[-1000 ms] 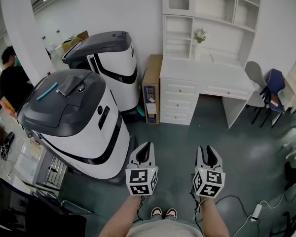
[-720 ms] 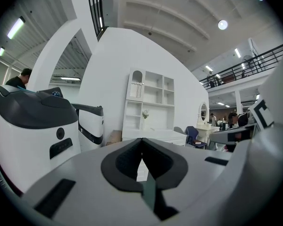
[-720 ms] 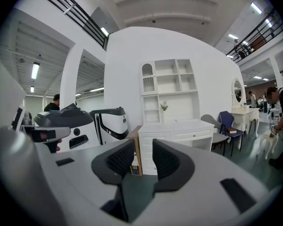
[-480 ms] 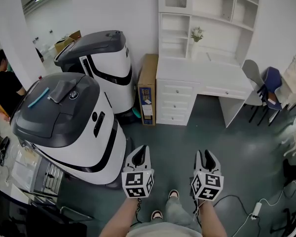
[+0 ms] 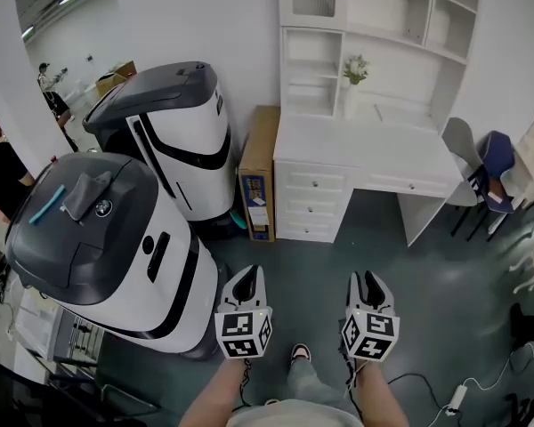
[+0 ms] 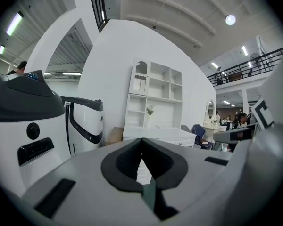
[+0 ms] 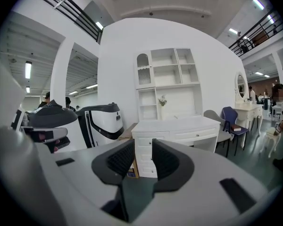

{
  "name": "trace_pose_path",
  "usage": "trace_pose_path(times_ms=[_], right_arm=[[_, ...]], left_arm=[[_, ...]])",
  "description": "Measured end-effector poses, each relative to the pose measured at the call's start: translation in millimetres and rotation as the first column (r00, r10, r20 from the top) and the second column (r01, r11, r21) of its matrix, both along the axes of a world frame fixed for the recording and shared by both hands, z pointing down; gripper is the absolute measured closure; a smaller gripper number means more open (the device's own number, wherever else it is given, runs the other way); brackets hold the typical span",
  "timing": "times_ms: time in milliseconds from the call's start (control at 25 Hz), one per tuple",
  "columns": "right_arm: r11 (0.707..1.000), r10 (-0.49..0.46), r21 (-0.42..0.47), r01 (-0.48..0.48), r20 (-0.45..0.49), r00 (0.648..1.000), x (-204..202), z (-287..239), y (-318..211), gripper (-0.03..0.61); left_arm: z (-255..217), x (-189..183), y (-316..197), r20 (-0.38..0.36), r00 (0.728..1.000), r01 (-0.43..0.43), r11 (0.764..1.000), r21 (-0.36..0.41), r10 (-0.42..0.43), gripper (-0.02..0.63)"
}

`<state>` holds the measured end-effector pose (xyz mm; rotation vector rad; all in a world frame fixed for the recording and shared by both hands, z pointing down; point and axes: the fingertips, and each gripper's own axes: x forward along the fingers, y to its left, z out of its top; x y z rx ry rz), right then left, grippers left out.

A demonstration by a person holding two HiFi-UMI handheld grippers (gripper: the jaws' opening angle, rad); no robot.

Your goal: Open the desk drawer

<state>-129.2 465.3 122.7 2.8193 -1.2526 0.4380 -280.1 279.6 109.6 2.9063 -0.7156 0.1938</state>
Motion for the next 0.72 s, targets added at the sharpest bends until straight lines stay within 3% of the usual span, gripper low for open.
trace_pose_path(times_ms=[360, 720], right_arm=[[0.999, -0.046, -0.002, 0.046, 0.023, 0.999, 110, -2, -53, 0.457], [0.997, -0.082, -0.012, 0.083, 0.06, 0.995, 172, 15, -94, 0.457]], left_arm=[[-5, 97, -47, 0.02, 0.998, 0.055, 0.998, 0.002, -0.055, 0.597], [1, 154, -82, 0.046, 0.995, 0.084, 0.996, 0.009, -0.084, 0.597]])
